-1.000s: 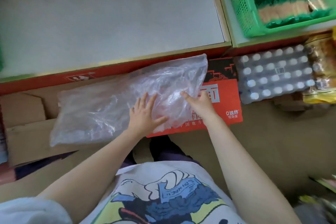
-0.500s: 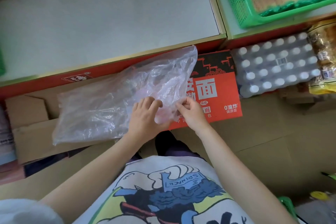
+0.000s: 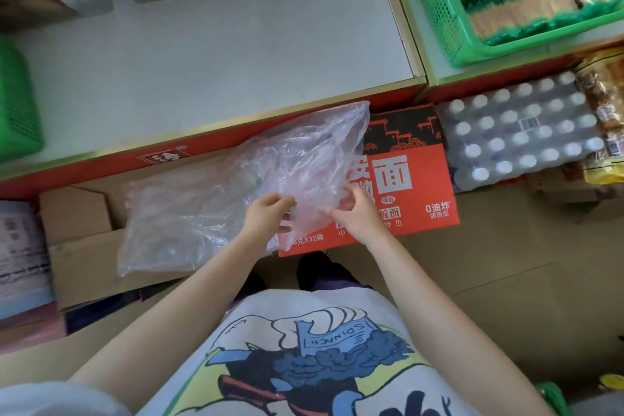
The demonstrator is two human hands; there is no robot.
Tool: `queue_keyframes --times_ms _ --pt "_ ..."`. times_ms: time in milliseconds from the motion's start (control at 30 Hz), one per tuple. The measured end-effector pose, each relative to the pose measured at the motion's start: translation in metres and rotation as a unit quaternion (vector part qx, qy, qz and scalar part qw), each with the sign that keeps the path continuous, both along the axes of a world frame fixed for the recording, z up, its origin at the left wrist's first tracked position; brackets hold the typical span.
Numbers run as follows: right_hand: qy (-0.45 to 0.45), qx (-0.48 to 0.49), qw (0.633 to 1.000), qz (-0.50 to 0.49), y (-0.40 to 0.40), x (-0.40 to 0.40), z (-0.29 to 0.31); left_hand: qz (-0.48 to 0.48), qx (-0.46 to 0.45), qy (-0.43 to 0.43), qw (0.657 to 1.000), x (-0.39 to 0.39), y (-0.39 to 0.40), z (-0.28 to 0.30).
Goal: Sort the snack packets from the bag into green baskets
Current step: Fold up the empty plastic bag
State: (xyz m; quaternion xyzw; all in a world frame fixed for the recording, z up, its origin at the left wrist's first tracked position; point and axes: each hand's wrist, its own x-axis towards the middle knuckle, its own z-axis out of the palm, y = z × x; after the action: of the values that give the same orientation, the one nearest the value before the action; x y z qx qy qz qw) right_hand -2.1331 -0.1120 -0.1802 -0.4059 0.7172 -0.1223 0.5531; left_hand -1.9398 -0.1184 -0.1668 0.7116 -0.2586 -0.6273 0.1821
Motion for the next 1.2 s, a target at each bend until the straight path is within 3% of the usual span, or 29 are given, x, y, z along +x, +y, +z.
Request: queue_keyframes --times_ms 100,200,267,400,500,600,767,900,1000,1200 --pt "0.06 -0.052 0.996 0.044 -0.001 0.012 -0.006 -0.003 -0.007 0.005 1.0 0.0 0.003 0.001" --pt "0.078 -0.121 0.99 0.015 0.0 0.001 0.0 0.023 -0.082 -0.127 0.988 0.002 0.006 -0.008" --pt "0.057 -0.123 0.99 -0.024 0.003 -0.01 0.007 -0.041 -0.097 -0.176 0.979 0.0 0.007 -0.019" --pt "0.004 -0.056 0.997 -0.047 0.009 -0.022 0.003 -0.262 -0.106 -0.137 0.949 -0.02 0.009 -0.046" --pt "-0.009 -0.013 0.995 -0.097 0.012 -0.037 -0.005 -0.345 -0.057 -0.14 0.926 -0.029 0.007 -0.057" --pt "0.004 -0.032 0.985 -0.168 0.014 -0.067 -0.002 -0.408 -0.012 -0.166 0.898 -0.038 0.006 -0.059" --pt "0.031 -0.062 0.952 -0.297 0.028 -0.096 0.0 -0.429 0.002 -0.193 0.882 -0.045 0.003 -0.056" --pt "-0.023 0.031 0.984 -0.176 0.035 -0.086 -0.009 -0.432 0.004 -0.201 0.879 -0.046 -0.001 -0.052" --pt "-0.005 0.068 0.989 -0.132 0.035 -0.071 -0.019 -0.431 -0.002 -0.204 0.879 -0.046 -0.005 -0.053" --pt "0.003 -0.07 0.97 -0.232 0.033 -0.083 -0.002 -0.43 0.0 -0.198 0.881 -0.038 -0.006 -0.065"
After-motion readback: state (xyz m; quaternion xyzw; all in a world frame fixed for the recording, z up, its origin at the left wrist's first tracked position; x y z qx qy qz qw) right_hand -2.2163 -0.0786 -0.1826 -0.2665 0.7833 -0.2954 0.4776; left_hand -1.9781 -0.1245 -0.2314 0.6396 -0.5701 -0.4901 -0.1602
